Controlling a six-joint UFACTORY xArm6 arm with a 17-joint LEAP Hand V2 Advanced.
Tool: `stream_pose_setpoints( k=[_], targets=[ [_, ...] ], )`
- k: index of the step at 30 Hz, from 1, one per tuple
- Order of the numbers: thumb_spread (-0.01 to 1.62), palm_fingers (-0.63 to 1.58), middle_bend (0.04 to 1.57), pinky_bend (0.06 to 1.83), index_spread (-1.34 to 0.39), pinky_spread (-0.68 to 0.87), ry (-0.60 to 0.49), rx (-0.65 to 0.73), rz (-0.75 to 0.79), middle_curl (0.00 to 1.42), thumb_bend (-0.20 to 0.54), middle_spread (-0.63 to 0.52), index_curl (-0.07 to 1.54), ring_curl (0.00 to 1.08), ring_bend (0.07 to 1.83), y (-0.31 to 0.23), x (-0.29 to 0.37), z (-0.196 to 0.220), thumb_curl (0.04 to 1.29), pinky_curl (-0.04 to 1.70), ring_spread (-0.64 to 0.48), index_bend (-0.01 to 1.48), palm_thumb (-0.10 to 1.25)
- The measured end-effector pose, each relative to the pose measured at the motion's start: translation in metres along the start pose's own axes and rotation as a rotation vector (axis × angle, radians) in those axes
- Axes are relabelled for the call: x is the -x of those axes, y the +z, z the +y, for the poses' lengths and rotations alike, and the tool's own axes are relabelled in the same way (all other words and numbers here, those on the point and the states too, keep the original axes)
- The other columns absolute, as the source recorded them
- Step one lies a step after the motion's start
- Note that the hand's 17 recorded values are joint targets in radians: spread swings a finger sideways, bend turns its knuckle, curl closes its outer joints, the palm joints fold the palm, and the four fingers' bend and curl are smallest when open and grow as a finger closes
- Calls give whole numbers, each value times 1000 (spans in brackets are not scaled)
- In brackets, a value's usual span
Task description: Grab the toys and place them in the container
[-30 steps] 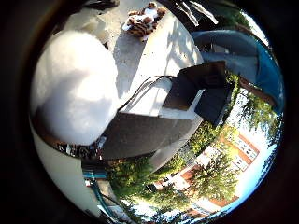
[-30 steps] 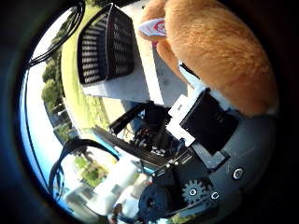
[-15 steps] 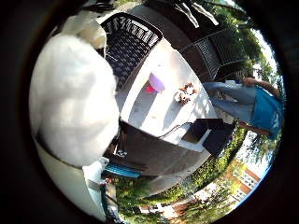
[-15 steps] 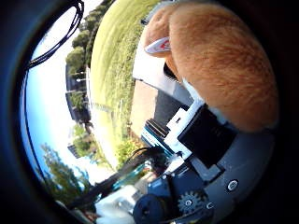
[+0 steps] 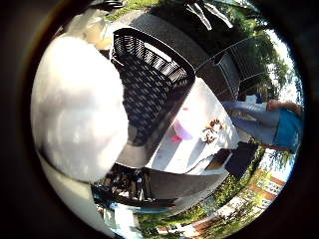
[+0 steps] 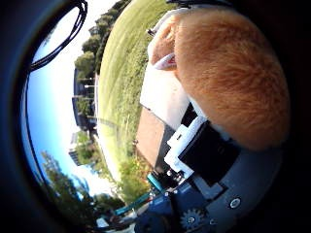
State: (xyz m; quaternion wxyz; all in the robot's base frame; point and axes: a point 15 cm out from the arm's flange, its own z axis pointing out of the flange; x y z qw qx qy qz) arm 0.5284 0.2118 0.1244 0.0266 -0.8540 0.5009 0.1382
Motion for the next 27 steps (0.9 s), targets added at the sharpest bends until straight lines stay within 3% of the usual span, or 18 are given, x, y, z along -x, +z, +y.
stream_pose_setpoints(
  k=[3,4,6,7,14,22,27],
  targets=[
    [1246,196,715,1105,-573,281,18,24,-11,864,-28,-115,85,718,1125,12,-12,-12,592,918,81,1071,833],
    [1245,100,679,1068,-535,286,23,55,-22,844,-29,-106,101,718,1098,20,-14,-10,586,922,95,1064,828],
    [1227,-105,569,942,-440,317,40,116,-43,759,-34,-65,106,640,949,37,-21,1,568,849,145,1022,811],
    [1210,-168,465,883,-395,349,44,120,-44,678,-35,-36,91,539,796,38,-23,2,554,769,184,917,798],
    [1157,-136,194,690,-415,423,39,107,-46,492,-28,36,91,370,505,29,-52,8,519,604,256,584,790],
    [1126,-45,142,583,-429,458,77,23,-54,387,-27,50,137,326,411,-47,-109,35,495,500,275,385,796],
    [1119,-2,147,578,-432,468,113,-17,-57,351,-25,56,171,319,389,-77,-150,59,487,471,277,335,800]
  ],
)
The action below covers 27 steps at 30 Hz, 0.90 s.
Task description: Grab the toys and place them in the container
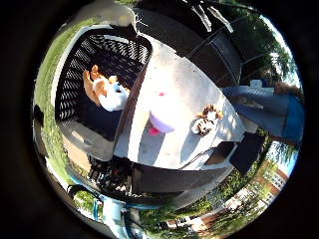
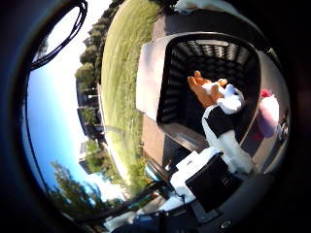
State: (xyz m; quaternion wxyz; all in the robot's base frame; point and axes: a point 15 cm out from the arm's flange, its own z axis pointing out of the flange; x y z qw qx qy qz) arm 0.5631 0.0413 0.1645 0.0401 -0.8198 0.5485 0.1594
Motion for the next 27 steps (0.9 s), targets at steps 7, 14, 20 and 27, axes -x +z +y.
stream_pose_setpoints(
  k=[7,14,20,27],
  targets=[
    [1112,52,162,528,-417,464,54,-8,84,326,-28,53,219,318,382,1,-64,12,479,418,265,292,791],
    [1113,55,168,482,-372,451,109,7,103,319,-30,53,244,315,361,105,-126,-1,468,384,259,245,770],
    [1121,122,165,507,-238,472,153,45,152,314,-49,50,254,314,363,162,-163,9,421,363,292,176,684],
    [1115,367,211,605,-111,519,194,133,258,329,-37,33,248,324,451,192,-185,28,358,355,314,156,594]
  ],
)
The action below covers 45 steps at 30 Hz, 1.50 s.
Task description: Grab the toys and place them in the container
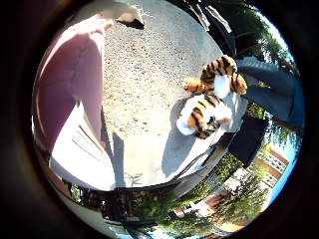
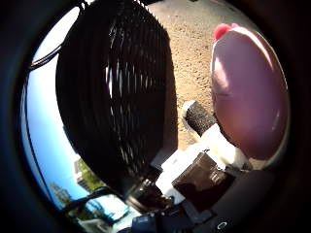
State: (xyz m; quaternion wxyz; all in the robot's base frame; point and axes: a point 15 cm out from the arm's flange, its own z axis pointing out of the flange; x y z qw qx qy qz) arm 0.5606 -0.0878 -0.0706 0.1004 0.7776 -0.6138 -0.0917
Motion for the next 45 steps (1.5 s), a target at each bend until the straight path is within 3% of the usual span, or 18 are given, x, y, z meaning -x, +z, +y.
stream_pose_setpoints(
  k=[2,5,6,11,16,23,30,36,45],
  targets=[
    [1113,625,237,683,-119,540,-12,17,13,341,-33,4,241,343,570,5,1,2,350,355,303,162,586],
    [1113,1169,480,815,-221,508,-40,54,35,434,-12,-41,223,415,792,7,6,7,360,403,228,142,631],
    [1112,1220,532,844,-239,499,-43,69,40,459,-6,-43,224,440,843,8,6,11,365,424,216,139,650],
    [1085,1117,870,1031,-394,450,-40,129,30,647,20,-107,197,618,1171,6,3,28,430,579,85,176,820],
    [1069,1095,1067,1236,-561,376,42,63,0,779,68,-147,182,704,1254,-70,-25,42,524,709,-3,285,999],
    [1084,1002,1171,1336,-757,293,13,75,-140,881,24,-165,183,777,1310,-187,25,88,599,824,-75,429,1010],
    [1109,928,1223,1378,-920,237,-161,1,-154,949,-11,-175,206,828,1354,-307,140,118,659,899,-112,579,1009],
    [1124,878,1255,1405,-1009,209,-301,-10,-162,984,-13,-178,228,856,1386,-319,252,111,693,941,-126,653,993],
    [1211,748,1262,1405,-1089,181,-279,-87,-212,1012,-20,-178,286,881,1440,-274,327,52,656,997,-125,720,888]
  ],
)
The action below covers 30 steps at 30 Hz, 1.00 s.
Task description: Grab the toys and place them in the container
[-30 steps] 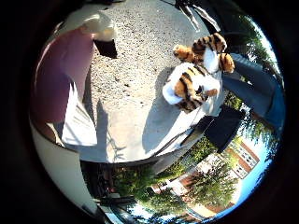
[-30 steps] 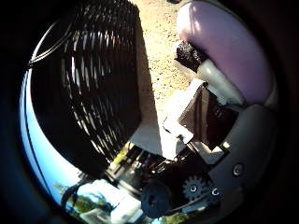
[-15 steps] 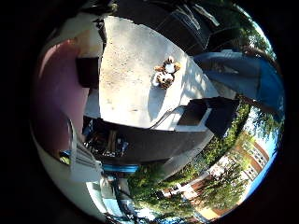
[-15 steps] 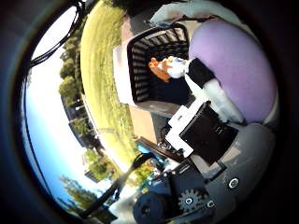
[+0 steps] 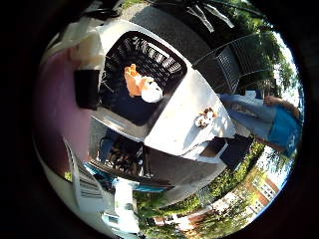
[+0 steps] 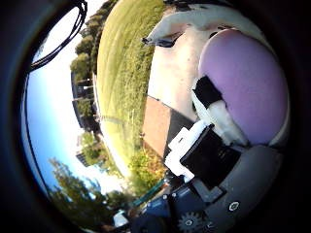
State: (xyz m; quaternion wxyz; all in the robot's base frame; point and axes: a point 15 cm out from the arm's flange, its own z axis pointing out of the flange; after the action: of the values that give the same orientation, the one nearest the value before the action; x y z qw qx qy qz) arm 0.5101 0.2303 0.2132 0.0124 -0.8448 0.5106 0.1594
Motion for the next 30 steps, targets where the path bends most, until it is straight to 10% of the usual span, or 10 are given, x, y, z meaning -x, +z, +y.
stream_pose_setpoints(
  k=[6,11,17,30],
  targets=[
    [1252,752,1068,1274,-876,241,34,36,-7,908,-22,-118,407,768,1290,48,-12,-14,587,925,1,795,867],
    [1226,125,682,1139,-453,353,40,105,-20,736,-30,-61,427,668,1133,67,-14,-3,533,859,117,604,830],
    [1177,-124,394,965,-353,443,45,136,-22,547,-32,11,370,483,784,66,-30,8,498,721,212,488,786],
    [1137,34,190,654,-242,489,258,-2,-55,400,-38,63,301,330,492,-13,-206,67,428,509,275,197,682]
  ],
)
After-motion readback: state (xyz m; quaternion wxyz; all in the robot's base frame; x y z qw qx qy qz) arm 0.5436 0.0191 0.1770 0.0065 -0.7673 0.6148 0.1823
